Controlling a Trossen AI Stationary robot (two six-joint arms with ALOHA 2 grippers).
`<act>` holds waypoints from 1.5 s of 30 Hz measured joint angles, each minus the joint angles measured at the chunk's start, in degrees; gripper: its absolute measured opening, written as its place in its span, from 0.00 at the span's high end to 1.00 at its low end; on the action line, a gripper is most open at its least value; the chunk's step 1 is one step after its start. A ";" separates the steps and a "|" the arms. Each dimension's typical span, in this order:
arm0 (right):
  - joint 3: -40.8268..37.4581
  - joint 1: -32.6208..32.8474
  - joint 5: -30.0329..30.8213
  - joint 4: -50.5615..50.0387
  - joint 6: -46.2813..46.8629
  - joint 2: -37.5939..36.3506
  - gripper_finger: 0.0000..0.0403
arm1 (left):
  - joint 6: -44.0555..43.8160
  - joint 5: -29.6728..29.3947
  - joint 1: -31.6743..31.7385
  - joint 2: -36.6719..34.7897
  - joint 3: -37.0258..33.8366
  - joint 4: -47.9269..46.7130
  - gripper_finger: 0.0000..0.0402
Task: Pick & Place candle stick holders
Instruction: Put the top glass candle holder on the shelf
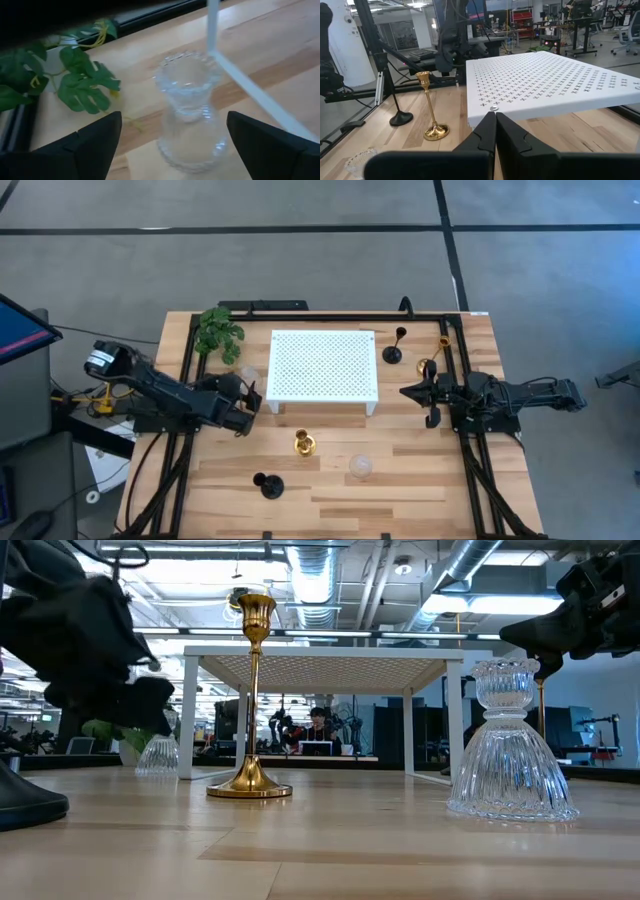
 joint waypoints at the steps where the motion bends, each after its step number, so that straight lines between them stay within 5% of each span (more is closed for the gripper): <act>1: 0.01 0.01 0.00 0.00 0.00 0.00 1.00 | 0.00 -0.04 0.71 1.05 -0.02 0.63 0.10; 16: 0.01 0.00 0.01 0.00 0.00 -0.02 1.00 | 0.01 -5.07 8.31 10.51 -0.04 13.45 0.13; 29: 0.01 -0.01 0.00 0.00 0.00 -0.02 1.00 | 1.45 -5.59 12.73 11.16 -0.04 15.31 0.21; 45: -0.01 0.00 0.00 0.00 0.02 -0.02 1.00 | 3.11 -6.85 13.02 11.06 0.06 15.54 0.67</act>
